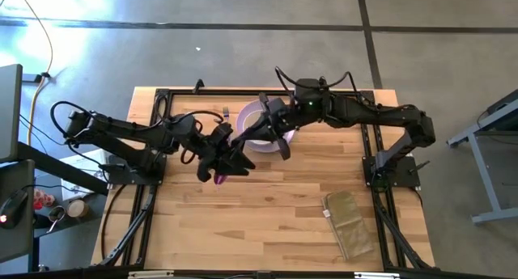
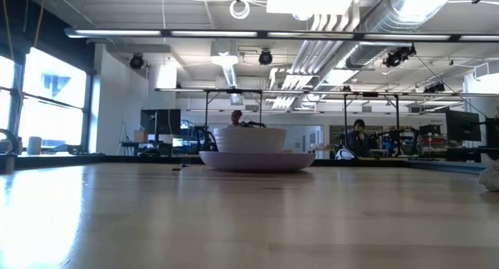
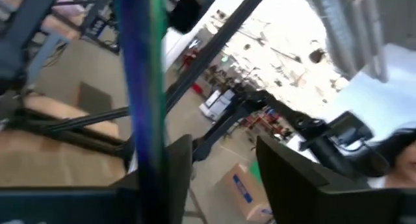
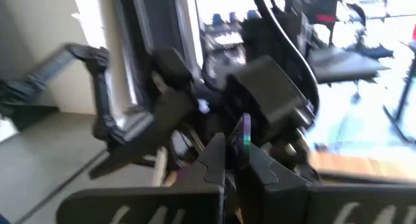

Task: Set table place
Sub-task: Put the violet spoon into the white bowl

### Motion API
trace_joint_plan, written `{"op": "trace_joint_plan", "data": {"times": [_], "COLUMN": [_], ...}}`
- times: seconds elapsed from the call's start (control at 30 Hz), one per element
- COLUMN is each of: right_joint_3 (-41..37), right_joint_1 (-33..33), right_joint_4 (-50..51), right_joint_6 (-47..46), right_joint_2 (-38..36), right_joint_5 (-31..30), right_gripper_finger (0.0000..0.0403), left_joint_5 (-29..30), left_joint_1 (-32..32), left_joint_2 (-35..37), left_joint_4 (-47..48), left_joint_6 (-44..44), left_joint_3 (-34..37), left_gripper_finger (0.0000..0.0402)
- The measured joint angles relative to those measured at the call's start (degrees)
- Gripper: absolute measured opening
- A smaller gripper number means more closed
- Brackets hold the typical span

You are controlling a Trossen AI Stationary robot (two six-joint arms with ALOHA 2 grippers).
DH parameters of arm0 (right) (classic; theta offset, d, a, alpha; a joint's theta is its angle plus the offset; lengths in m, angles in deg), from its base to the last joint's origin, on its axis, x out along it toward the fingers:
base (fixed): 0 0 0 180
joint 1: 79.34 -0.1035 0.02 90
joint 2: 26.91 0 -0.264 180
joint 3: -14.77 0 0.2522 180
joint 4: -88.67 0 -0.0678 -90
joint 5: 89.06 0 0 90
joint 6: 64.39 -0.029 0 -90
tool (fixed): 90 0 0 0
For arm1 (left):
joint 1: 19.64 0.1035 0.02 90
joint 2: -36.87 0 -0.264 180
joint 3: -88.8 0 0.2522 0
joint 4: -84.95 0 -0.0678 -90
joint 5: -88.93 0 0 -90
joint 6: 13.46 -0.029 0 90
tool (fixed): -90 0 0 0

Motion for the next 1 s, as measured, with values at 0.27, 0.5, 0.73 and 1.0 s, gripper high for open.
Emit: {"op": "trace_joint_plan", "data": {"times": [0.27,0.5,0.73,1.0], "right_joint_3": [-0.39,-0.31,-0.17,-0.22], "right_joint_1": [2.12,0.35,-0.77,-2.0], "right_joint_4": [6.98,8.95,10.1,8.93], "right_joint_6": [1.08,1.29,1.55,1.11], "right_joint_2": [-2.63,-3.98,-4.06,-4.06], "right_joint_5": [-4.77,-8.87,-11.14,-10.48], "right_gripper_finger": [0.0,0.0,0.0,0.0], "left_joint_5": [1.26,-1.85,-2.71,-1.53], "left_joint_1": [3.29,8.87,11.69,11.66], "left_joint_2": [0.63,0.59,0.42,-0.44], "left_joint_4": [12.34,9.87,11.77,11.76], "left_joint_6": [-2.61,-3.13,-3.89,-8.18], "left_joint_3": [-0.28,-0.13,-0.14,-0.2], "left_gripper_finger": [0.022,0.0242,0.0273,0.0308]}}
